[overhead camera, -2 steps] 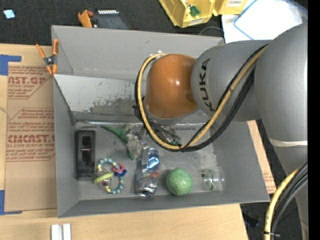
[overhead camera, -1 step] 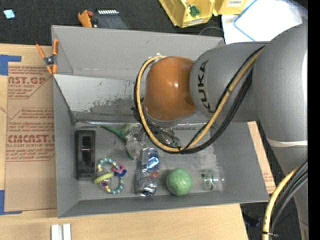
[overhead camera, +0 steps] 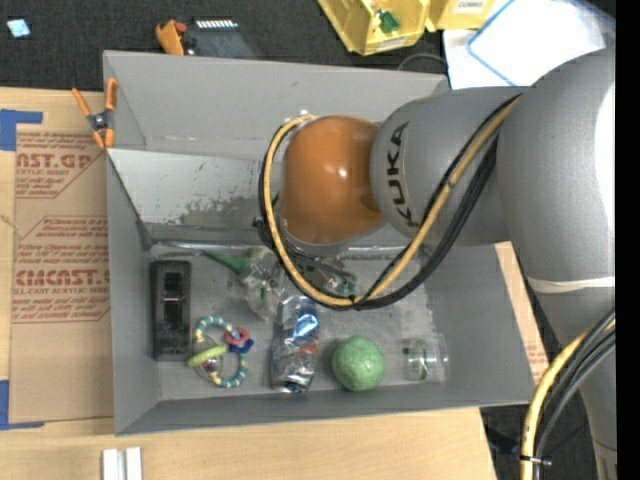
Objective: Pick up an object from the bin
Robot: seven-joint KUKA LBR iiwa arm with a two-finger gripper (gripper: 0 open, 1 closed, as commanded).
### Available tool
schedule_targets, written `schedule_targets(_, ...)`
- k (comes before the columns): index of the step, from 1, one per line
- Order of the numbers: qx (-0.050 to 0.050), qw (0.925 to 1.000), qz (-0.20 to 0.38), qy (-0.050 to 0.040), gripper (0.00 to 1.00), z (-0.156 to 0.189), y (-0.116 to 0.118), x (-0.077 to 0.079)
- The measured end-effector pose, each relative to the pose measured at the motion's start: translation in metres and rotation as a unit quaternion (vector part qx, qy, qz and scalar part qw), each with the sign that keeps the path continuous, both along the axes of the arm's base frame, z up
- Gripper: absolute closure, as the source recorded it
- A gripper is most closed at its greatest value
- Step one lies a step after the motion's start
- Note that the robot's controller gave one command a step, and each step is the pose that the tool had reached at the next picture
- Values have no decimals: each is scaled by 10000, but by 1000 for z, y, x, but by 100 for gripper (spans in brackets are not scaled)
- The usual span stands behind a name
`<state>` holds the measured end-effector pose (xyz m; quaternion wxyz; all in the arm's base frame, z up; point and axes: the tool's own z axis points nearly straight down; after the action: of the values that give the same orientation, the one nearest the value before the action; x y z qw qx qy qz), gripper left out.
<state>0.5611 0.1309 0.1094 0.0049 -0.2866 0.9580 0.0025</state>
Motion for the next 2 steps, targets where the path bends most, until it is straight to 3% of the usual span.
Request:
schedule_targets(1,8,9994,355,-19,100,26,-10,-26)
schedule_targets(2,14,9997,230,-31,100,33,-17,-39)
